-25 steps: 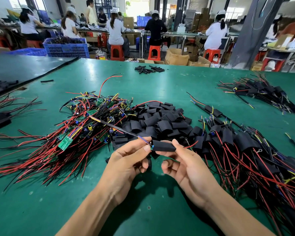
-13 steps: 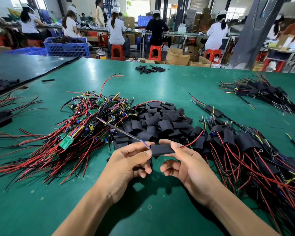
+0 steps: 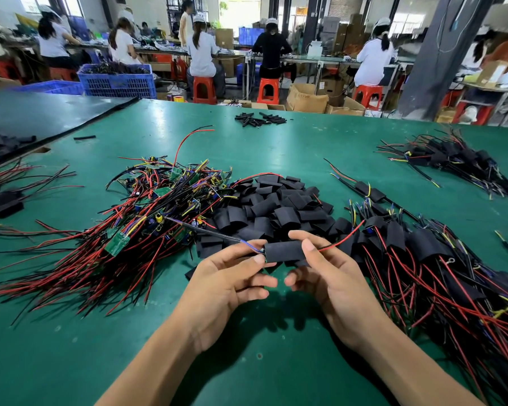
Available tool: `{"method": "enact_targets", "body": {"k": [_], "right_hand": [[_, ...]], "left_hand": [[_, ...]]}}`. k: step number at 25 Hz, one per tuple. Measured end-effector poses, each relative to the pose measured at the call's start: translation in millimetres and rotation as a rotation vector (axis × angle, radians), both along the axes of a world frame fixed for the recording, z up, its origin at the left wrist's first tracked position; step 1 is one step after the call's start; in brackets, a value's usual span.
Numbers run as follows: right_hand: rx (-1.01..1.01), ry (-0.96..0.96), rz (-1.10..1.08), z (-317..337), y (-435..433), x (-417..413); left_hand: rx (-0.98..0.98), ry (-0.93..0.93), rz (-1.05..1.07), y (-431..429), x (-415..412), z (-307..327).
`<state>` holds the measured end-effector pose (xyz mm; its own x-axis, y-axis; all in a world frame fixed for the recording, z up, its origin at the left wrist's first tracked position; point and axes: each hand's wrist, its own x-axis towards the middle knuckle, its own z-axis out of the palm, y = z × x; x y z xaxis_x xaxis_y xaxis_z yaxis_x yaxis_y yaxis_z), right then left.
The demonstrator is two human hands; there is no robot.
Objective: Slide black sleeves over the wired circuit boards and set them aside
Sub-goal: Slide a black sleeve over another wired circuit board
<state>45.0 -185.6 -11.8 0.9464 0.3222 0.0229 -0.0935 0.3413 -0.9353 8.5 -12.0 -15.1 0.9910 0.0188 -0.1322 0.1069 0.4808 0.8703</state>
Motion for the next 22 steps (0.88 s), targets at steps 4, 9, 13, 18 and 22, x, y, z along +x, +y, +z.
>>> {"method": "enact_targets", "body": {"k": [4, 9, 13, 18, 22], "right_hand": [[-0.025, -0.030, 0.018, 1, -2, 0], [-0.049, -0.037, 0.053, 1, 0, -2], [-0.009, -0.006, 0.086, -1, 0, -1], [0.039, 0.056, 0.050, -5, 0, 3], [0.041, 0.110, 0.004, -9, 3, 4]], "left_hand": [[0.081, -0.034, 0.003, -2, -2, 1], [0.063, -0.040, 0.042, -3, -2, 3], [0.117, -0.060, 0.005, -2, -3, 1], [0.195, -0.120, 0.076, -6, -2, -1], [0.269, -0.159, 0.140, -6, -2, 0]]}}
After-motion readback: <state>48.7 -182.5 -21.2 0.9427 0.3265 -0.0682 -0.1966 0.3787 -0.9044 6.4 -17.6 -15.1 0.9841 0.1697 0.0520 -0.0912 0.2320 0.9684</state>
